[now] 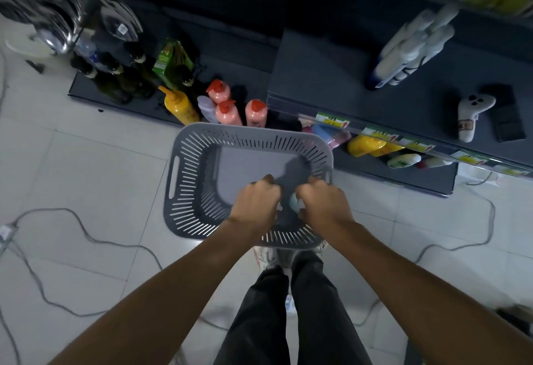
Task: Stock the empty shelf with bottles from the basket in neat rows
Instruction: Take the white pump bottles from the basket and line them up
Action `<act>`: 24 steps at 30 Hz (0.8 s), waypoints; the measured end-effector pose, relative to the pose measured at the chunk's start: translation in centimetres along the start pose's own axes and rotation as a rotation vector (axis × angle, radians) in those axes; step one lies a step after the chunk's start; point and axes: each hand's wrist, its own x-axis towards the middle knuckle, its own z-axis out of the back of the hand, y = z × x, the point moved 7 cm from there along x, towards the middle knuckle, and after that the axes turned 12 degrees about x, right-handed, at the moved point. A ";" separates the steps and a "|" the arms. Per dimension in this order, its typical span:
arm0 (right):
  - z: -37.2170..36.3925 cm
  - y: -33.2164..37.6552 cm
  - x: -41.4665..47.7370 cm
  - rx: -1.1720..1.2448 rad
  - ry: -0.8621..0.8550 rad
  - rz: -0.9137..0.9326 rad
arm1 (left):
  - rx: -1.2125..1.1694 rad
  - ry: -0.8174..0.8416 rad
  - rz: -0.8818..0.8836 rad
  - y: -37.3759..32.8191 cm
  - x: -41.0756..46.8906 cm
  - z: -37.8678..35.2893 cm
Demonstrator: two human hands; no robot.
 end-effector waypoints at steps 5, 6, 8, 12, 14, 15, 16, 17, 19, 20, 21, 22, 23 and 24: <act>5.7 1.0 -1.2 0.002 -0.117 0.009 | 0.090 -0.094 -0.006 0.6 -0.3 5.9; 7.0 1.2 -1.6 -0.005 -0.149 0.020 | 0.097 -0.112 -0.001 0.6 -0.4 7.1; 9.5 1.5 -2.2 -0.025 -0.185 0.037 | 0.099 -0.132 0.010 0.7 -0.4 9.8; 15.4 1.8 -3.9 -0.040 -0.254 0.051 | 0.126 -0.193 0.004 0.6 -0.8 15.7; 18.4 1.9 -5.2 -0.033 -0.290 0.056 | 0.134 -0.210 -0.002 0.4 -1.5 18.8; 19.6 1.9 -5.7 -0.026 -0.299 0.064 | 0.131 -0.214 -0.003 0.5 -1.6 20.0; 20.8 2.0 -6.1 -0.012 -0.304 0.072 | 0.123 -0.223 -0.006 0.4 -1.7 21.3; 22.2 2.0 -6.8 0.004 -0.314 0.084 | 0.118 -0.248 -0.015 0.3 -2.1 22.8; 24.8 1.9 -8.3 0.011 -0.334 0.104 | 0.134 -0.307 -0.040 -0.2 -2.8 25.8; 26.1 1.8 -9.0 0.013 -0.347 0.114 | 0.135 -0.336 -0.051 -0.4 -3.2 27.2; 27.3 1.6 -9.8 0.023 -0.359 0.123 | 0.130 -0.358 -0.063 -0.7 -3.5 28.6; 28.5 1.5 -10.5 0.035 -0.372 0.131 | 0.126 -0.379 -0.078 -1.0 -3.8 30.0; 29.6 1.4 -11.3 0.045 -0.389 0.137 | 0.127 -0.396 -0.091 -1.3 -4.2 31.2; 30.7 1.2 -12.1 0.050 -0.409 0.141 | 0.133 -0.412 -0.103 -1.7 -4.6 32.5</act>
